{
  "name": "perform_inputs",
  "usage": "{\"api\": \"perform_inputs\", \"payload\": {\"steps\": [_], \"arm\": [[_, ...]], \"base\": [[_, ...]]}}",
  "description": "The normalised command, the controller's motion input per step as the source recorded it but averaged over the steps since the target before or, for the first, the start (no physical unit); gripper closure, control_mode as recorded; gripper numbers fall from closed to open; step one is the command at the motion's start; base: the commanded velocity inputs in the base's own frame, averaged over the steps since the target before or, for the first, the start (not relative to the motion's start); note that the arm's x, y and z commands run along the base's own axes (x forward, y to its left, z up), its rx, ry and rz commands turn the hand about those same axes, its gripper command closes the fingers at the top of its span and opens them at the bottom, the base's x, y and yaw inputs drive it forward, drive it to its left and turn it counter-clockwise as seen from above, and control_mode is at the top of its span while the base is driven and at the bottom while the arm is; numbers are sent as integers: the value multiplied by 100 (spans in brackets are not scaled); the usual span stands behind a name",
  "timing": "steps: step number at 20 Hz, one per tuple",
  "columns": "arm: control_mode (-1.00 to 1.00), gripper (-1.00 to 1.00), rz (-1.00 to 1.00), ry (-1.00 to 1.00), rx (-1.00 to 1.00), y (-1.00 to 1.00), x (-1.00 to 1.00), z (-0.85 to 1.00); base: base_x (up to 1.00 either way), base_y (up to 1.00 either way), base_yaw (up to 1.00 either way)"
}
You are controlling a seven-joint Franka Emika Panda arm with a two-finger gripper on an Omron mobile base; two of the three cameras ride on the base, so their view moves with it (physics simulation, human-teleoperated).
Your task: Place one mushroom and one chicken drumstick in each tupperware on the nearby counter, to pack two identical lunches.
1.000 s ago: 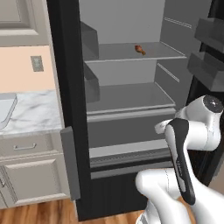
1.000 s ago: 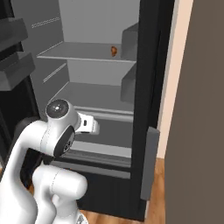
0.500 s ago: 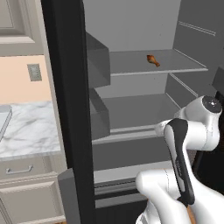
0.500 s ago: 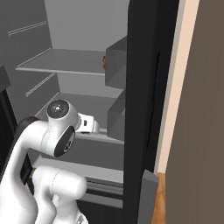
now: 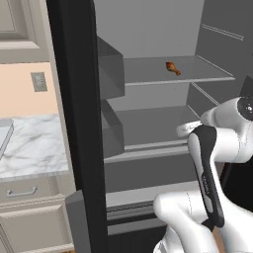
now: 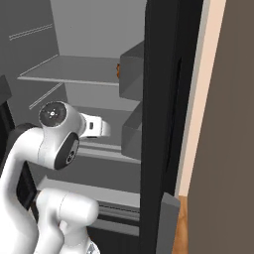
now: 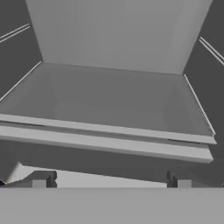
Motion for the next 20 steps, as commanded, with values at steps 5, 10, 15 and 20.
{"api": "perform_inputs", "payload": {"steps": [5, 10, 15, 20], "arm": [[-100, -100, -2, 0, 0, -2, 0, 84], [-100, -100, 0, 0, 1, 0, 1, 73], [-100, -100, 0, 0, 2, 0, 20, 65], [-100, -100, -1, -1, 0, -3, 40, 37]], "base": [[0, 0, 0], [0, 0, 0], [0, 0, 0], [0, 0, 0]]}}
